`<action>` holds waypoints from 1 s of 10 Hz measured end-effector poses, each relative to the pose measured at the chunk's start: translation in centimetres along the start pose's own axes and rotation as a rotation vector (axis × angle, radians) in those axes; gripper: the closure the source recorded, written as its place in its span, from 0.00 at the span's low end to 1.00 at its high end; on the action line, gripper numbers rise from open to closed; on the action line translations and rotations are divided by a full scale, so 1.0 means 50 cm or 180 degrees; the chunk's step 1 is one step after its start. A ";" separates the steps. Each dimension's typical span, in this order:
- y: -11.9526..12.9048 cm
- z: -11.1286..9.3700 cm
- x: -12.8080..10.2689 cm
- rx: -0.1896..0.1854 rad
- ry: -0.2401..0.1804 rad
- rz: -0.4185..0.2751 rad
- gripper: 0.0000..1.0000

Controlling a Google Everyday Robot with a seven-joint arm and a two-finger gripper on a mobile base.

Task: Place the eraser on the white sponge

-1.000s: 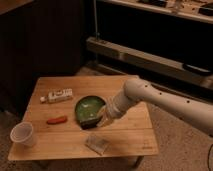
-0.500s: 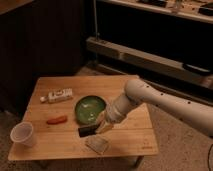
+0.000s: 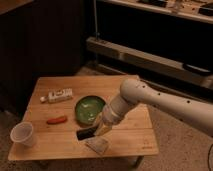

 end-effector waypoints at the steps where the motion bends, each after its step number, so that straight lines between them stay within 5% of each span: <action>1: -0.015 -0.010 0.013 0.0018 -0.0073 0.0007 0.80; 4: -0.010 0.016 0.027 -0.0130 -0.0056 0.0097 0.80; 10: 0.082 0.137 0.161 -0.0401 -0.0194 0.0401 0.80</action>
